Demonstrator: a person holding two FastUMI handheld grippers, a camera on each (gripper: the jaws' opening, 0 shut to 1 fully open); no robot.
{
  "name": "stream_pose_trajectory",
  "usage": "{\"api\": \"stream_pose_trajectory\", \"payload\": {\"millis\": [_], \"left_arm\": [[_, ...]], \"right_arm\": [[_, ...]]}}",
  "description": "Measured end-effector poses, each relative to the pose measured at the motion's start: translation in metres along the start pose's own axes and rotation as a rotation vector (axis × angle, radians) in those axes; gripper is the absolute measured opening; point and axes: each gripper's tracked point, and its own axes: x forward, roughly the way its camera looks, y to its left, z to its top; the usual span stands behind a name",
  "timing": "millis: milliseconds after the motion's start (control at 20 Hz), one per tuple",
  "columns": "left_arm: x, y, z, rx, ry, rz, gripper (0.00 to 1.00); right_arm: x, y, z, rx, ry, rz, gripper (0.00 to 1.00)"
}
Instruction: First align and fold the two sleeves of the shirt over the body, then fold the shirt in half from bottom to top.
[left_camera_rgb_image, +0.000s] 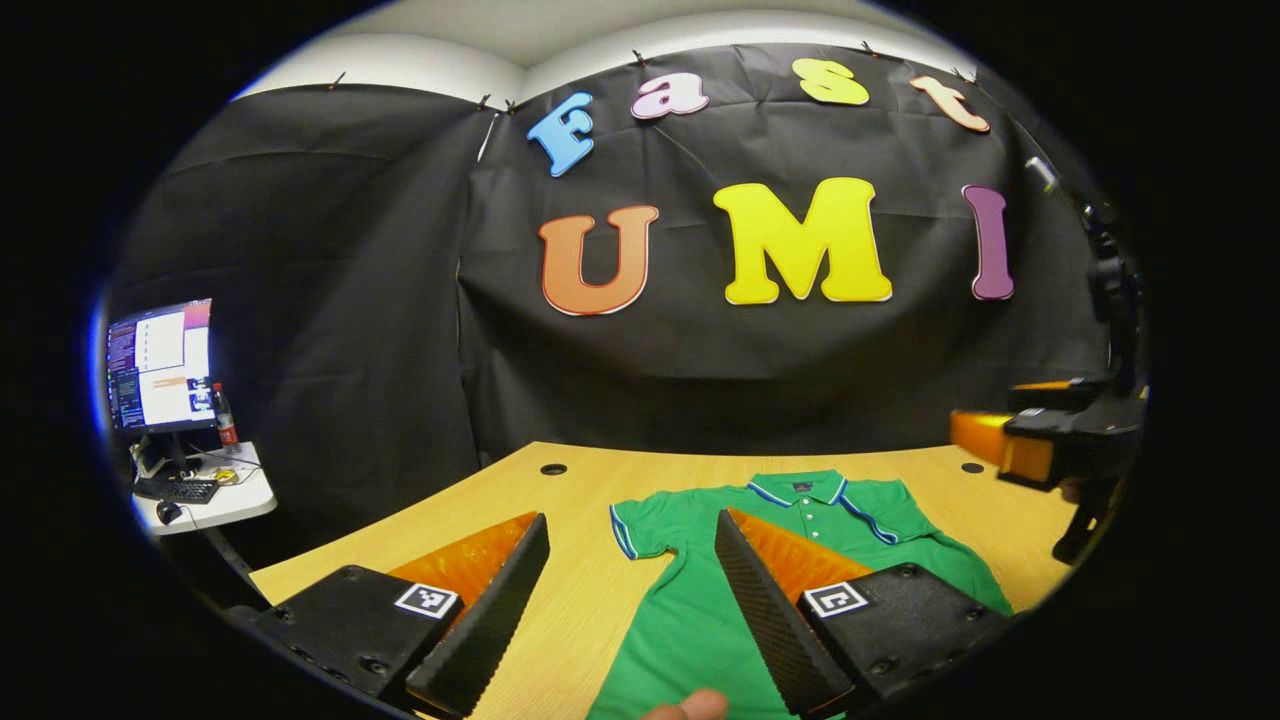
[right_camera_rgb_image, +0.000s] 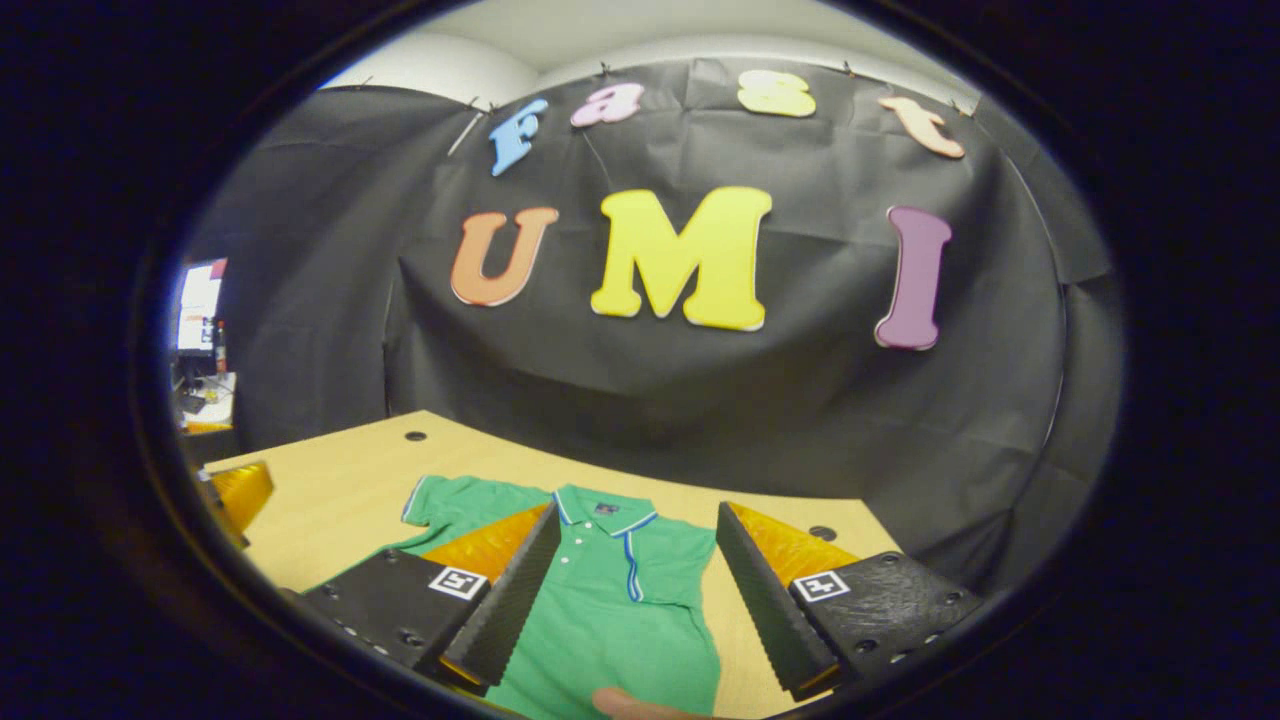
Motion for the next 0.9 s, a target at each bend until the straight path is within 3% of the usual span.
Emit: {"api": "stream_pose_trajectory", "payload": {"millis": [150, 300, 400, 650, 900], "left_arm": [[-0.006, -0.013, -0.003, 0.012, -0.009, -0.008, 1.00], [-0.016, -0.029, -0.017, 0.021, 0.001, -0.022, 1.00], [-0.021, -0.041, -0.034, 0.026, 0.032, -0.045, 1.00], [-0.023, -0.053, -0.056, 0.017, 0.088, -0.056, 1.00], [0.011, -0.030, -0.023, 0.087, 0.020, 0.051, 1.00]], "right_arm": [[-0.061, -0.024, 0.010, -0.024, -0.084, -0.014, 0.94], [-0.119, -0.040, -0.008, -0.027, -0.122, -0.033, 0.95], [-0.143, -0.048, -0.027, 0.034, -0.149, -0.030, 0.96], [-0.167, -0.076, -0.060, 0.042, -0.152, -0.087, 0.95], [-0.176, -0.093, -0.072, 0.110, -0.180, -0.135, 0.95]]}}
